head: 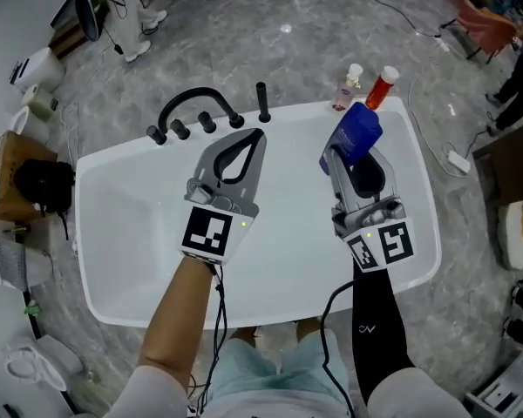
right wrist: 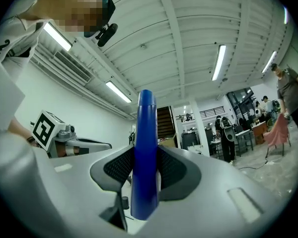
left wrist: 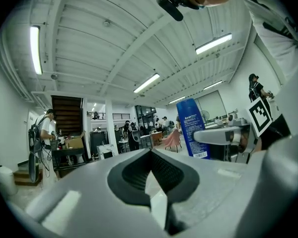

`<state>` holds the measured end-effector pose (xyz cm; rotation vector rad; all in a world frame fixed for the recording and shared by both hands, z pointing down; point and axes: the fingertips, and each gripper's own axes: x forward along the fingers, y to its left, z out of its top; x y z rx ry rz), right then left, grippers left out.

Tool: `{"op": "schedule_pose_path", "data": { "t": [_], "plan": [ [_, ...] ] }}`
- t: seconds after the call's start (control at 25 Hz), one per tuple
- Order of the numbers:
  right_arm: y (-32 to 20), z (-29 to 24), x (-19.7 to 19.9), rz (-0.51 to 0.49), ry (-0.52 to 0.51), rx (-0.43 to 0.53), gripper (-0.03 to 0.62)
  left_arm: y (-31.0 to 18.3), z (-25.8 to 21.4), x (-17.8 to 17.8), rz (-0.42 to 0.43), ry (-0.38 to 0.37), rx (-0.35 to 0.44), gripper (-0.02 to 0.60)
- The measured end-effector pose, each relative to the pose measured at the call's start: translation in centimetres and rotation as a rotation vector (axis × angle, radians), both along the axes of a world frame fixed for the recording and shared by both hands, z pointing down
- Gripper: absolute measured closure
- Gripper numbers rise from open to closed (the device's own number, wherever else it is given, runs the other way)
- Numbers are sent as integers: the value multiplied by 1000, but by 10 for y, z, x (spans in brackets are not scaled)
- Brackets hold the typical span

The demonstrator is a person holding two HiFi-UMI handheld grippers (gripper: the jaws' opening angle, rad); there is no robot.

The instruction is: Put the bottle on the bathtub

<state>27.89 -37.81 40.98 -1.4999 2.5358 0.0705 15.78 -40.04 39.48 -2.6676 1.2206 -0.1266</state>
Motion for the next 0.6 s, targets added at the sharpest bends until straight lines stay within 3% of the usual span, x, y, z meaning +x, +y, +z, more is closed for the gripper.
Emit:
{"op": "schedule_pose_path", "data": {
  "t": [0.28, 0.6],
  "plan": [
    [-83, 101, -5, -46, 24, 39, 422, -57, 90, 16, 0, -40, -16, 580],
    [-170, 201, -14, -67, 37, 47, 422, -125, 152, 9, -43, 35, -11, 581]
  ]
}}
